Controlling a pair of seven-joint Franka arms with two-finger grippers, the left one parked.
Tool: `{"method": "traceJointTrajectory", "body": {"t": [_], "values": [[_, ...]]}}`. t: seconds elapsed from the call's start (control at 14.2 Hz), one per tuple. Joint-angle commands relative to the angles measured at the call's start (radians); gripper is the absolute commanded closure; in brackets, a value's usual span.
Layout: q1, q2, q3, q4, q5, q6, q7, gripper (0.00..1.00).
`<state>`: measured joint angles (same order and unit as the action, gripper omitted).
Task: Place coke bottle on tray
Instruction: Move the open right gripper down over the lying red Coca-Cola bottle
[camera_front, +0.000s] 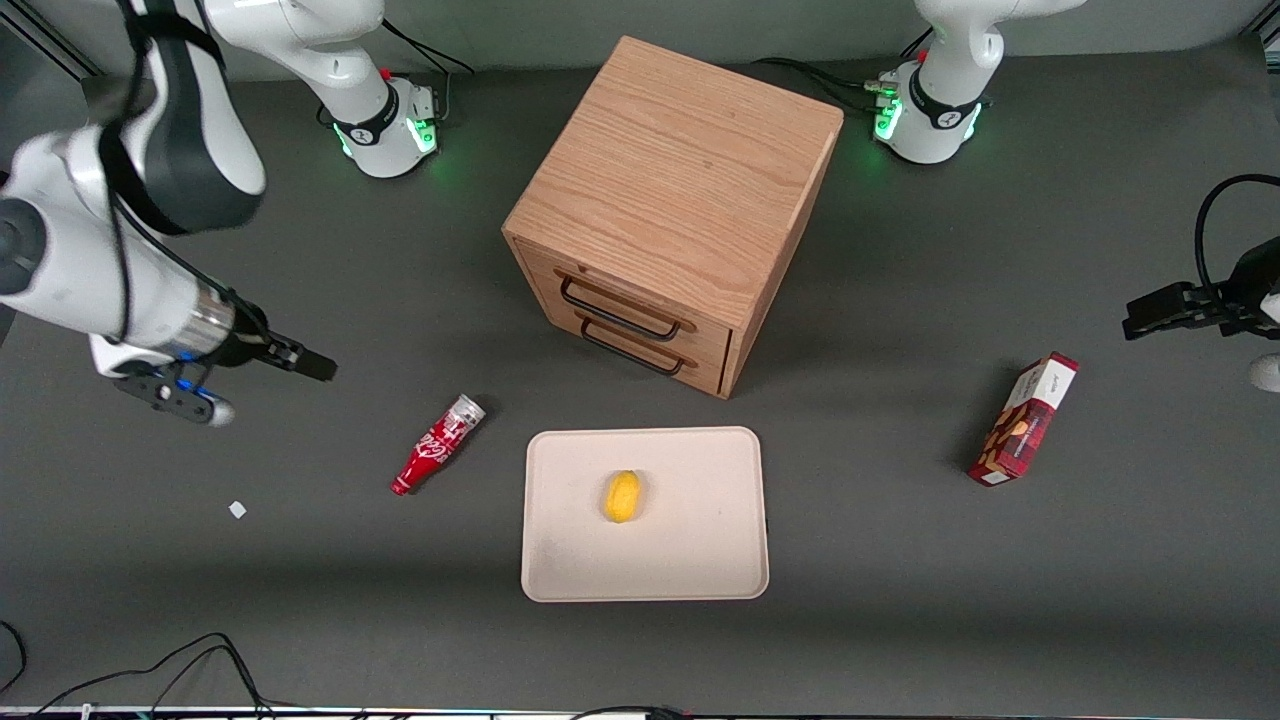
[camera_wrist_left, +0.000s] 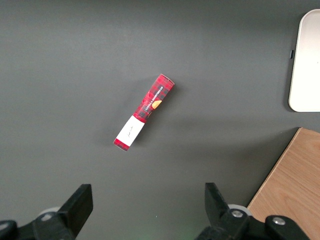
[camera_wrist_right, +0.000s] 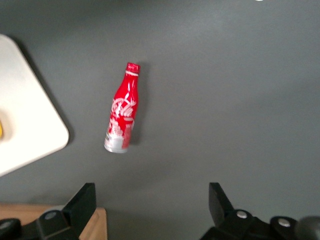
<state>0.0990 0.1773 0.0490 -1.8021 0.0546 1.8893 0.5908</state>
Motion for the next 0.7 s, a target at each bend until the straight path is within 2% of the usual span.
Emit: {"method": "traceJointTrajectory", "body": {"t": [0.0, 0.14, 0.28, 0.42, 0.63], "values": [[0.004, 0.077, 0.025, -0.006, 0.011, 0.088, 0.110, 0.00], [0.019, 0.152, 0.054, -0.011, -0.007, 0.187, 0.214, 0.00], [0.054, 0.227, 0.058, -0.014, -0.077, 0.266, 0.321, 0.00], [0.070, 0.270, 0.058, -0.034, -0.096, 0.347, 0.360, 0.00], [0.070, 0.307, 0.058, -0.120, -0.157, 0.523, 0.406, 0.00]]}}
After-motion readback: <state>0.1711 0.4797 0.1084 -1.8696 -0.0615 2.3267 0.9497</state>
